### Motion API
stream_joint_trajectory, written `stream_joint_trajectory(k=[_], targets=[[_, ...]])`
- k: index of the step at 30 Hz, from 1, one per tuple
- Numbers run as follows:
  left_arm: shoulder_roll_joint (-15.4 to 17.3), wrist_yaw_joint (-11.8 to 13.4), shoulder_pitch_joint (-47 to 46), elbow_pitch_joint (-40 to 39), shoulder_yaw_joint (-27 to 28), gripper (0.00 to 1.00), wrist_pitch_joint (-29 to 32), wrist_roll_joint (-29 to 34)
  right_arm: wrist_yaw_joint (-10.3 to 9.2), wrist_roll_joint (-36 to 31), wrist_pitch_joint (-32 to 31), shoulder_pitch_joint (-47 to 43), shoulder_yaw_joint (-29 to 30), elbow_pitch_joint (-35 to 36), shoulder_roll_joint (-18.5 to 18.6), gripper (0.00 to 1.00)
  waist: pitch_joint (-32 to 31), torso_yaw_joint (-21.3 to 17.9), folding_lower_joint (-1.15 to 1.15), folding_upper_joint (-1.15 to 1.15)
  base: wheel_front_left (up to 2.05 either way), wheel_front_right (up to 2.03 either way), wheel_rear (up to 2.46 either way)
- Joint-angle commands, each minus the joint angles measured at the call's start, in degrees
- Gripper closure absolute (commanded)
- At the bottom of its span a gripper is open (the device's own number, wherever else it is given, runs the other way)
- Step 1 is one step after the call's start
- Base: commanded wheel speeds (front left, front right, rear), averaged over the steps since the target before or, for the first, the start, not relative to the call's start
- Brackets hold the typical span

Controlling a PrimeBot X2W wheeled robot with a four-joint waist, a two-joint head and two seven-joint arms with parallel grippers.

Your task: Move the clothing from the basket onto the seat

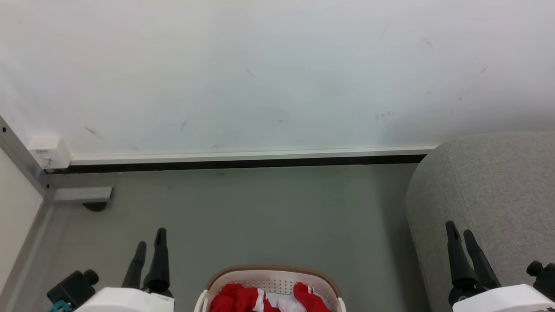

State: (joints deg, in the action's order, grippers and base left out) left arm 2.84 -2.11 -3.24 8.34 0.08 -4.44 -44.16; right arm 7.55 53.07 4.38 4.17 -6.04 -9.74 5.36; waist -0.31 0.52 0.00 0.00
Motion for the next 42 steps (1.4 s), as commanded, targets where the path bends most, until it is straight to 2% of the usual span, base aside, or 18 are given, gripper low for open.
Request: stream_joint_trajectory(k=[1, 22, 42], targets=[[0.7, 0.3, -0.2, -0.6, -0.1, 0.0, -0.4, 1.8, -0.04, -1.7, 0.5, 0.9, -0.3, 0.4, 0.5, 0.0, 0.0, 0.0, 0.0, 0.0, 0.0, 0.0, 0.0], [2.0, 3.0, 0.0, -0.7, -3.3, 0.0, -3.9, 15.8, -0.06, -17.1, 4.0, 0.9, -2.1, -1.8, -0.5, 0.0, -0.2, 0.5, 0.0, 0.0, 0.0, 0.0, 0.0], [2.3, 4.6, 0.4, -1.9, -5.2, 0.0, -6.8, 26.4, -0.08, -26.8, 6.9, 1.0, -4.0, -1.0, -0.4, 0.0, -0.1, 0.6, 0.0, 0.0, 0.0, 0.0, 0.0]])
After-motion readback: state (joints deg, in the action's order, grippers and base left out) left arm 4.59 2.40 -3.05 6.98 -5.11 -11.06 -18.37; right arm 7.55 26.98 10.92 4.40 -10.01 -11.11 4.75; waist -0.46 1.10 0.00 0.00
